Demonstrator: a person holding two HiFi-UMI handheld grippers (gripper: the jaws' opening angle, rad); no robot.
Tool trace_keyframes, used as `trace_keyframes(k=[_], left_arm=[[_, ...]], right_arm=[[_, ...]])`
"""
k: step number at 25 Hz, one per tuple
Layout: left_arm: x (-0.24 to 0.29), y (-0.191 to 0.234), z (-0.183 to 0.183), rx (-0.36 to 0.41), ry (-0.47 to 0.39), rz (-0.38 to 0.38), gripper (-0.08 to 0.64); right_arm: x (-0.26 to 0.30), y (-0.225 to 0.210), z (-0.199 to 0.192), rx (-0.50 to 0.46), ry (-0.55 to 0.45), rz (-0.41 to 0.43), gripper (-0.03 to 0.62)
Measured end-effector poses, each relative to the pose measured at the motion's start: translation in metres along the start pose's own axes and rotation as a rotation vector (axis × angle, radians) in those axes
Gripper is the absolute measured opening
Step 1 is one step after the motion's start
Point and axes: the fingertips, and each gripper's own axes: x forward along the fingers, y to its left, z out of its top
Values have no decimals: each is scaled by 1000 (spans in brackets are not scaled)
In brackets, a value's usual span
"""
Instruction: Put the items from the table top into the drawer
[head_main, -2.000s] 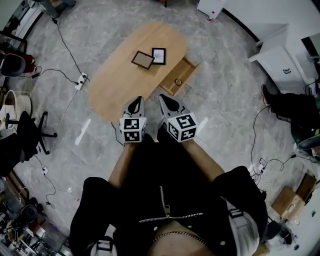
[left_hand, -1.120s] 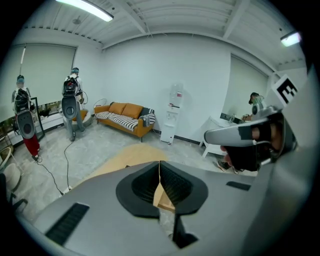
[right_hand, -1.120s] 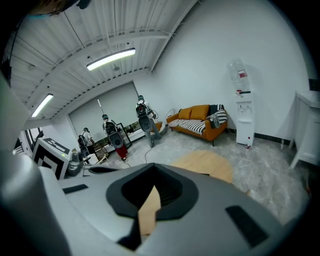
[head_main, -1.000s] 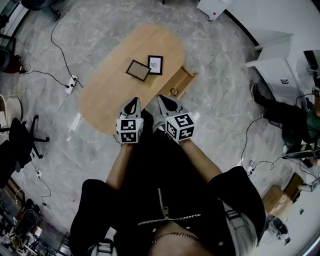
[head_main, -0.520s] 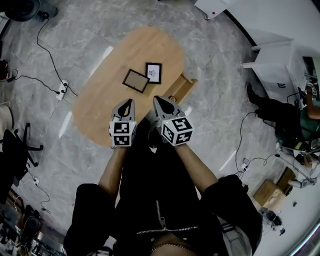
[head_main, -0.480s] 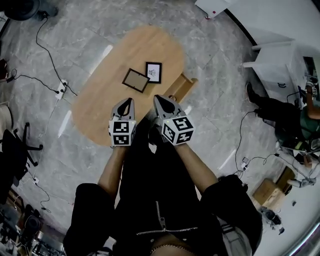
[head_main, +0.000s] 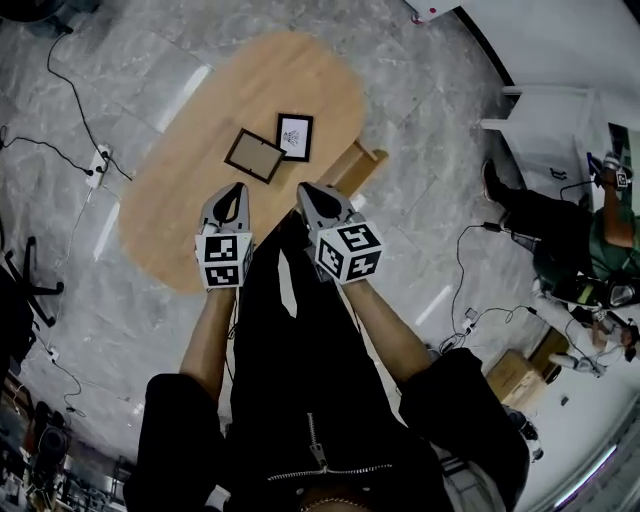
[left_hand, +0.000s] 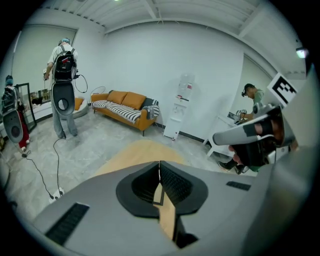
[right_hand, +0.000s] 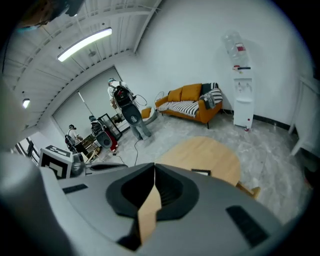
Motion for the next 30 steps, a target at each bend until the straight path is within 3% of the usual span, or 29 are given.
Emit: trace_keyframes(k=[6,12,22,30], left_arm=[[22,5,-14,-31,1,38,15],[60,10,-38,10,10,56,14],[98,33,-98,-11,17,77,15],[106,52,-121,19,15,87,14]], right_arm=[[19,-18,-22,20,88,53,29],[64,-49,-62,83,136,96,63],[140,-83,-135,154,201,156,107],[179,-96,-176,266,192,212,140]])
